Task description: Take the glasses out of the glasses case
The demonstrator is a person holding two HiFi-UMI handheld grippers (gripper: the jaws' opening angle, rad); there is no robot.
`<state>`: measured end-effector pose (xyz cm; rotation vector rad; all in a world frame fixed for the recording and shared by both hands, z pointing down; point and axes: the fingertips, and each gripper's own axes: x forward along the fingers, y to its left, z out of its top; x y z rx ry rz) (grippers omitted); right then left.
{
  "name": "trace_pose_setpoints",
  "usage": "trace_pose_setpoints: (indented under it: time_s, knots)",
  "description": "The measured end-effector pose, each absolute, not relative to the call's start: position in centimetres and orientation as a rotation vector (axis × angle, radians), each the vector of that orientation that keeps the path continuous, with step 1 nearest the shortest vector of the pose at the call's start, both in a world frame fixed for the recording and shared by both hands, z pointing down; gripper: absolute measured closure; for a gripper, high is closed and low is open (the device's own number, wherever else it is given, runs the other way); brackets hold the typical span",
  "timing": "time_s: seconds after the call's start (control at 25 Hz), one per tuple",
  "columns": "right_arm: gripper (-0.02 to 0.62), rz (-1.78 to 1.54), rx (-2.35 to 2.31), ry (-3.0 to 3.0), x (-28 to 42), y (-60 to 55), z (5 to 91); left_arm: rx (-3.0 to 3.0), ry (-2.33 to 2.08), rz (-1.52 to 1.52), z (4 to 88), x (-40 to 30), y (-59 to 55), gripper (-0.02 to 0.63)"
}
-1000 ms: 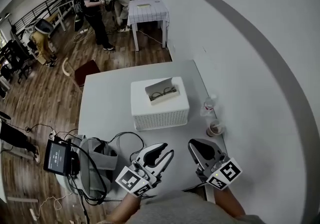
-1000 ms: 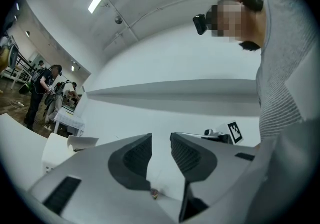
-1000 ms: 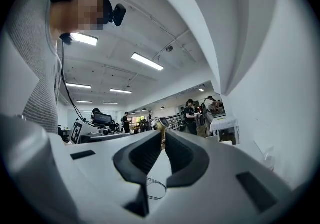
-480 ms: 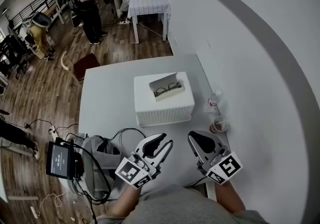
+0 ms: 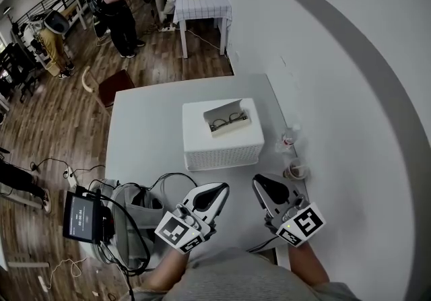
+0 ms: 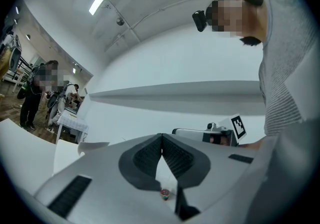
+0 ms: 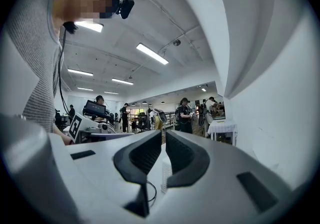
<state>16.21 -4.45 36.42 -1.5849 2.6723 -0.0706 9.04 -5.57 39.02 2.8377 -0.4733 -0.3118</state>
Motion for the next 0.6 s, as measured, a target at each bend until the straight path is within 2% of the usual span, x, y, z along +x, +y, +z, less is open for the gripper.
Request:
trace_pose_setpoints:
  time_s: [0.52,0.6]
  knots:
    - [0.577,-0.04,-1.575,2.742,15.8,-5.5,36.6,2.828,-0.471,-0.321,39.1,9.0,-5.8,0.594]
    - [0.541,-0.029,-1.57,2.776,15.5,-5.8,36.9,2.822,-0.476,-0.323,39.3,8.9,-5.7,0.594]
